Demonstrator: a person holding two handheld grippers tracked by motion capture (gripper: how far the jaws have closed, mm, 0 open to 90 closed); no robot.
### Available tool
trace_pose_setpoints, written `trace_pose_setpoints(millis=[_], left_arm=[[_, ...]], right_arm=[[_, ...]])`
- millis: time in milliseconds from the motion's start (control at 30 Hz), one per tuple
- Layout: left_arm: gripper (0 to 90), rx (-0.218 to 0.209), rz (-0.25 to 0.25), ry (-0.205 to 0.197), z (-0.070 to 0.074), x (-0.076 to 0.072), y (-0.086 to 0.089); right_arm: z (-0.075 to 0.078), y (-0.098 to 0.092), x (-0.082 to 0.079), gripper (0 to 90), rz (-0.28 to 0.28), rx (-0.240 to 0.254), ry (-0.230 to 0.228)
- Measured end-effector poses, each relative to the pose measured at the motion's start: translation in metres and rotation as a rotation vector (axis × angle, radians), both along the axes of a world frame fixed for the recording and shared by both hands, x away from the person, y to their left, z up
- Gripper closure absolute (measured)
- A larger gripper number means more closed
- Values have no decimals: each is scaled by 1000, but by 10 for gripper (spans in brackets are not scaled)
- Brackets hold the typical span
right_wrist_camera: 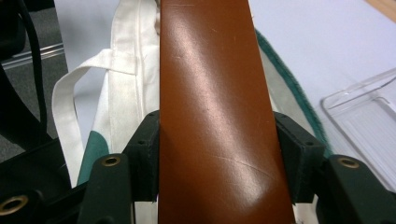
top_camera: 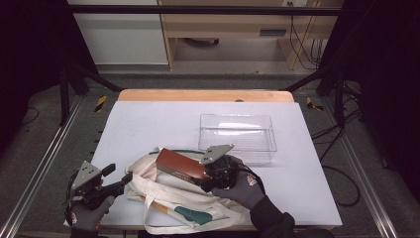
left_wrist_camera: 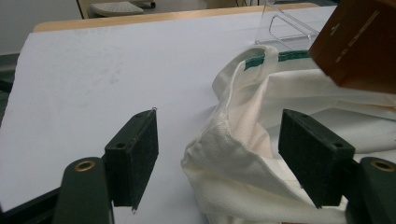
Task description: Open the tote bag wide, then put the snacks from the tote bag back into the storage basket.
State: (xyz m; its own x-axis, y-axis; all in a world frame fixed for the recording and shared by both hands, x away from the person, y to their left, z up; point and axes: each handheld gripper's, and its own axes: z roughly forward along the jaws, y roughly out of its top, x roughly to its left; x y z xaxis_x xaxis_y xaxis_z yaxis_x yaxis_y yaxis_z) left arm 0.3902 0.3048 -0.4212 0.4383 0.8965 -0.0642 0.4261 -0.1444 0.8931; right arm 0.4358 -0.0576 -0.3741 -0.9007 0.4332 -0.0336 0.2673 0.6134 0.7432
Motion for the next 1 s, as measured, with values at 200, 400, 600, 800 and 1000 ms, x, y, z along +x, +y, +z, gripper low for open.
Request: trace_pose_setpoints(millis=[200,400,600,800,1000], left_arm=[[272,-8,3,-12,1,-1,1],[277,-10,7,-14,1,-1,2],[276,-10,8,-13,1,-1,2],[272,-11,6,-12,1,-1,2],[265,-20,9,-16,2,-1,3]], right_arm=[[10,-15,-4,429,-12,4,-12],[19,-29,-4,432,-25,11,-17],[31,-42,-2,432,-44,16,-39],[41,-54,1,432,-70,23,-50],[49,-68,2,432,-100,45,-61]])
